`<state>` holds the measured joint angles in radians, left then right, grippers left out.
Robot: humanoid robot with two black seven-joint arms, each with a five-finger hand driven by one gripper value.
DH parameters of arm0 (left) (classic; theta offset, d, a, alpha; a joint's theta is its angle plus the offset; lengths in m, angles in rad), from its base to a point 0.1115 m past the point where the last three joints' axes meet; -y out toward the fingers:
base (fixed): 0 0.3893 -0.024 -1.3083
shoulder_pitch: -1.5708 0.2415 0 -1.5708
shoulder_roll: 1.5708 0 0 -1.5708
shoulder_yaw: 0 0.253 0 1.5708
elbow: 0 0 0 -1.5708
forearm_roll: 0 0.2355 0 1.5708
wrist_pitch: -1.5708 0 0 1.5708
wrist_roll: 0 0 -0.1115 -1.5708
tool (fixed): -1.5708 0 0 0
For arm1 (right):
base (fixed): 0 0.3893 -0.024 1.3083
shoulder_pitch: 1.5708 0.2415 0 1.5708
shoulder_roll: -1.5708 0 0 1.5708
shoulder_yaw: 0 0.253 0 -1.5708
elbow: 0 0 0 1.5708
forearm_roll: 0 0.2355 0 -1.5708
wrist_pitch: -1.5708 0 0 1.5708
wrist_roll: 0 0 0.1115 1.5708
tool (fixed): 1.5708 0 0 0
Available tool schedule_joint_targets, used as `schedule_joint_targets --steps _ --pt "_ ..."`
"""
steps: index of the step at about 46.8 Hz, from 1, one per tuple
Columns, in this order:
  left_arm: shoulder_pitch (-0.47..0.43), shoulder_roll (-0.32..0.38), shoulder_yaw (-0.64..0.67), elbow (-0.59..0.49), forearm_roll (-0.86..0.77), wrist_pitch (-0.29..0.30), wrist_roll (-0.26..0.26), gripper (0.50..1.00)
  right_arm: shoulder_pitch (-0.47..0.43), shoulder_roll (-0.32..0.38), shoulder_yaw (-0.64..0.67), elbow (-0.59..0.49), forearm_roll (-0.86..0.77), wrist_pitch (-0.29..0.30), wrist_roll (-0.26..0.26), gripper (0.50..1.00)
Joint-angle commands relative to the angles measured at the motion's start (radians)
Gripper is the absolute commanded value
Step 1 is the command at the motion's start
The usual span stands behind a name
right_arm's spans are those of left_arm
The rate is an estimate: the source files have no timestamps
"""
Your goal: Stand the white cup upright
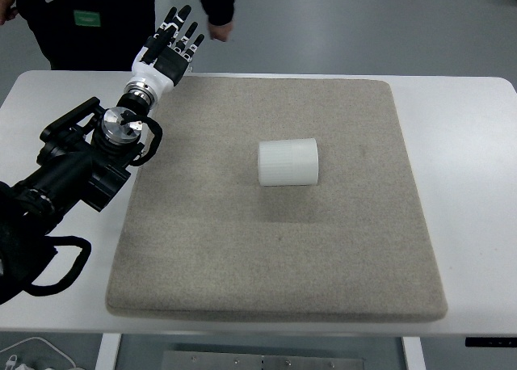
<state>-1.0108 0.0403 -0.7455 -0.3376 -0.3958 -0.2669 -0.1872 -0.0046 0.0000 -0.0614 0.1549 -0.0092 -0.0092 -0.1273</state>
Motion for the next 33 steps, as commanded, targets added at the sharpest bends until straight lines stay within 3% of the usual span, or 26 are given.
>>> schedule_joint_targets --steps 1,13,33 --pt "0.001 0.000 0.000 -0.001 0.000 0.002 0.000 0.996 0.000 0.000 0.000 0.000 0.000 0.000 0.000 0.930" --pt "0.000 0.001 0.003 -0.003 0.000 0.002 0.000 0.996 0.000 0.000 0.000 0.000 0.000 0.000 0.000 0.930" --pt "-0.003 0.012 0.005 -0.001 0.002 -0.054 0.000 0.996 0.000 0.000 0.000 0.000 0.000 0.000 0.000 0.930"
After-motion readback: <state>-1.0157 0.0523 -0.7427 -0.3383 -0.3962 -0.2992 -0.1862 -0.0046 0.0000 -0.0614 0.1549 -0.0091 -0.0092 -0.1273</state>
